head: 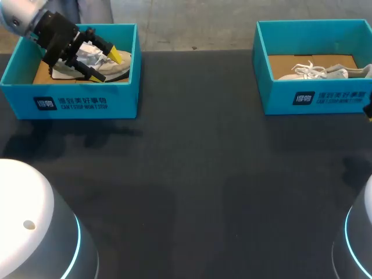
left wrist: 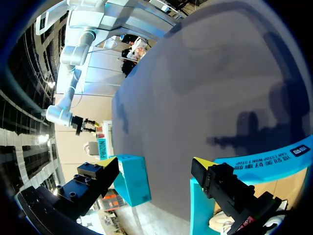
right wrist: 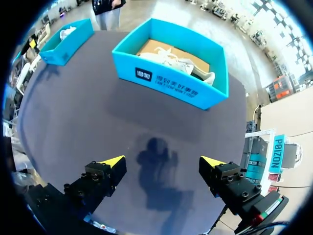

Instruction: Take the shoe out of the shoebox, open the shoe tongue, remove and reinsert the insole, then place the shoe into the shoebox

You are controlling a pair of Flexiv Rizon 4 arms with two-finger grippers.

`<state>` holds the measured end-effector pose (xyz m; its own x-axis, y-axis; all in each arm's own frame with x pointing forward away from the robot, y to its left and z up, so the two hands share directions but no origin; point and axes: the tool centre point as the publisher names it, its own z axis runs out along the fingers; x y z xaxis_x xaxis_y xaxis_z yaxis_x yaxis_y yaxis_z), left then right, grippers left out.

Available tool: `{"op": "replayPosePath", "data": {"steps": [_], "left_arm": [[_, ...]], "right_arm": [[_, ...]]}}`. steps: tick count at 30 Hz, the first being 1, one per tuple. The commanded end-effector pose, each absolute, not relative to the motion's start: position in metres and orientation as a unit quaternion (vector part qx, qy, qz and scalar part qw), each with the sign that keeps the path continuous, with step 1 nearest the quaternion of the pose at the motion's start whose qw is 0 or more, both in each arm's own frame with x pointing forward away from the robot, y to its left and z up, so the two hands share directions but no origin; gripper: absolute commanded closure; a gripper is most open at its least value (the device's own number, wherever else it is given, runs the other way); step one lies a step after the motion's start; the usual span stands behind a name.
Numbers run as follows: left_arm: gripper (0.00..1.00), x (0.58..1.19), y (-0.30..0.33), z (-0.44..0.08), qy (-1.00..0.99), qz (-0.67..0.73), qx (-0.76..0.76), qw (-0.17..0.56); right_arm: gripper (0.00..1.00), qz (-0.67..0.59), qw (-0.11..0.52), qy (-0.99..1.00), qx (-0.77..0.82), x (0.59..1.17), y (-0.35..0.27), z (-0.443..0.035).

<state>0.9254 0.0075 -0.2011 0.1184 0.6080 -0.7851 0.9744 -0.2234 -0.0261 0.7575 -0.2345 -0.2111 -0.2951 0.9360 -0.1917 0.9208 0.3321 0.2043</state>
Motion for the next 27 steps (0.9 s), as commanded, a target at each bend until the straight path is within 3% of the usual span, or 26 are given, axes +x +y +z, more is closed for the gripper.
{"op": "replayPosePath", "data": {"steps": [1, 27], "left_arm": [[0.0, 0.936, 0.023, -0.199, 0.564, -0.339, 0.709, 0.254], [0.0, 1.053, 0.135, -0.203, 0.568, -0.129, 0.794, 0.171]], "right_arm": [[0.0, 0.035, 0.144, 0.804, 0.575, 0.755, -0.236, -0.213], [0.0, 0.035, 0.144, 0.804, 0.575, 0.755, -0.236, -0.213]]}}
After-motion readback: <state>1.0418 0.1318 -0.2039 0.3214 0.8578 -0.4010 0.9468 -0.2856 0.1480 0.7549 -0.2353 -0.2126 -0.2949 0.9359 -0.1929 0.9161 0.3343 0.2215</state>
